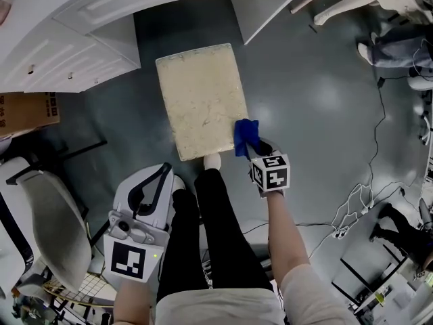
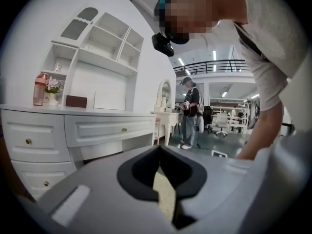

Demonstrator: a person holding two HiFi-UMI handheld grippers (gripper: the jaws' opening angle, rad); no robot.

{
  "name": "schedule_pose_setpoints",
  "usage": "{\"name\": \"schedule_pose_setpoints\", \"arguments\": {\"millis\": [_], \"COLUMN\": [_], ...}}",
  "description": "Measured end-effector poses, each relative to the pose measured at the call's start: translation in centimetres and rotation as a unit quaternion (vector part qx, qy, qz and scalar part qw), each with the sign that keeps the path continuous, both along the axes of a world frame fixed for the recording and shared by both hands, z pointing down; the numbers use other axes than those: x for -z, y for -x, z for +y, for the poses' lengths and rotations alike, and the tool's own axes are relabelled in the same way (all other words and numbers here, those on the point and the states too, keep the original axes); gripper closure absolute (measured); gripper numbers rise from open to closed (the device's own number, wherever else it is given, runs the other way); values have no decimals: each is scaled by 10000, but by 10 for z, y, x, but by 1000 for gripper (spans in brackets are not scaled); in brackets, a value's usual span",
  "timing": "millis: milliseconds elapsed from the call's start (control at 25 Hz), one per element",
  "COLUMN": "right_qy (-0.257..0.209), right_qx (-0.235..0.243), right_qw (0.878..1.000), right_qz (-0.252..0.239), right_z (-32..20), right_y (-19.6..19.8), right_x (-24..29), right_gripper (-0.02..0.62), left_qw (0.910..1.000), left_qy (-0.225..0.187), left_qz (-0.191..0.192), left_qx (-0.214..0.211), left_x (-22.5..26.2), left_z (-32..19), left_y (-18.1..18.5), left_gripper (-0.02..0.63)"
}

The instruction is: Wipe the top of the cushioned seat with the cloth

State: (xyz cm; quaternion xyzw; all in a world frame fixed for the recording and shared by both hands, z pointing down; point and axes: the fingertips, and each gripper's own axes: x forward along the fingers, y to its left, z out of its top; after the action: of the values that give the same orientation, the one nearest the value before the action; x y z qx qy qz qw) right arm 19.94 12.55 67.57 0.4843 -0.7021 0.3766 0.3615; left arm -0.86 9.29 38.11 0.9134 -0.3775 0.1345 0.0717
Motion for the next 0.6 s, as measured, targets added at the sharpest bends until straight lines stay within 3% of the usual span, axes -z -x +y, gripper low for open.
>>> {"name": "schedule_pose_setpoints", "arguments": {"millis": [600], "right_qy": [-1308], "right_qx": [-347], "right_qw": [9881], "right_qz": [-732], "right_z": [3], "right_y": [58], "right_x": [176], "right_gripper": [538], "left_qw": [9987], "left_qy": [-14], "left_qz": [140], "left_qx": [-480], "left_x": [62], "left_z": [27], "left_y": [11], "left_gripper": [606]}}
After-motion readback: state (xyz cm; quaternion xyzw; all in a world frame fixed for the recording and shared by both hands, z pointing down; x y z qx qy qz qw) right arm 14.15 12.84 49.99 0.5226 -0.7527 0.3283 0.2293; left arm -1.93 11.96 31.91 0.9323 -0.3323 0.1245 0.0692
